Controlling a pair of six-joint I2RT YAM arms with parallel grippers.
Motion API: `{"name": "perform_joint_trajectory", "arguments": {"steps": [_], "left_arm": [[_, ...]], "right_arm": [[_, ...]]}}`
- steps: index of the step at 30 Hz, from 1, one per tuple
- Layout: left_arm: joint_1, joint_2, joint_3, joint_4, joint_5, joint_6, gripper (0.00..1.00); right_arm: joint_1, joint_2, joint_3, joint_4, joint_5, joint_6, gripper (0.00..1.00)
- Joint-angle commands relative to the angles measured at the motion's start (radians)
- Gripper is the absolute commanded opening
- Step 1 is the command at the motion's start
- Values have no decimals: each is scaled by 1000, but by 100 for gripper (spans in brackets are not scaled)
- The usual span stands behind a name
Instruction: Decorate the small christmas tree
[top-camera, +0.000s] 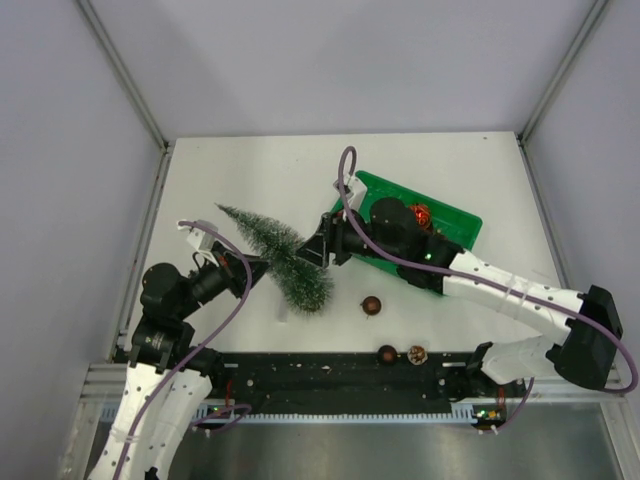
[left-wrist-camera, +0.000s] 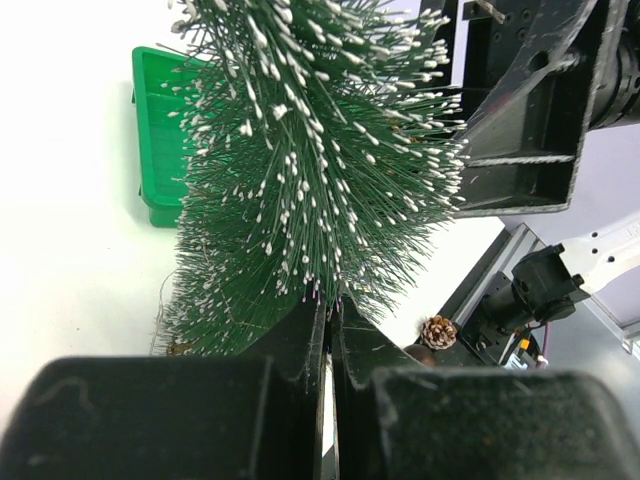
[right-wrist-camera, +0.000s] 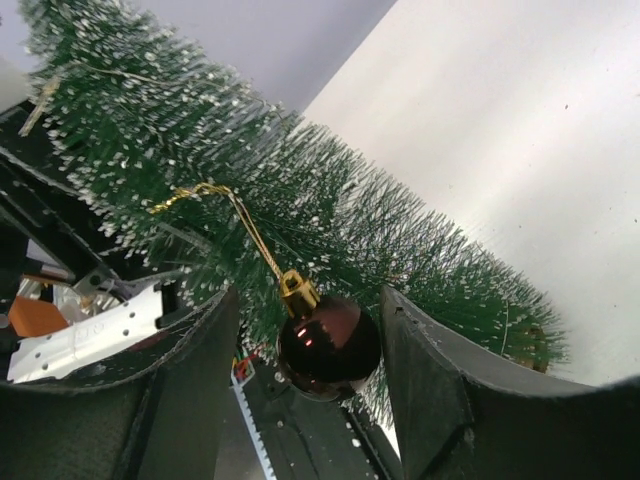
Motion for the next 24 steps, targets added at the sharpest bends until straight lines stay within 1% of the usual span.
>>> {"name": "perform_joint_trajectory", "arguments": {"steps": [1, 7, 11, 13, 16, 18, 19, 21, 24], "left_arm": [[3, -2, 17, 75, 17, -4, 0], [3, -5, 20, 72, 18, -3, 0], [3, -2, 24, 68, 21, 3, 0], [3, -2, 27, 66, 21, 3, 0], [3, -2, 27, 63, 21, 10, 0], [3, -2, 29, 60, 21, 13, 0], [3, -3, 29, 59, 21, 14, 0], [3, -2, 32, 52, 20, 16, 0], [3, -2, 40, 42, 20, 25, 0]], "right_arm": [[5, -66, 53, 0, 27, -33, 58], [-15, -109, 73, -101, 72, -73, 59], [-67, -175, 68, -181, 133, -87, 62], [-116, -201, 74, -257, 203, -86, 63], [-210, -206, 92, -426, 419, -64, 64], [-309, -180, 99, -588, 519, -12, 64], [-361, -161, 91, -633, 562, 5, 64], [-438, -132, 56, -689, 624, 23, 64], [-516, -111, -25, -689, 673, 31, 64]]}}
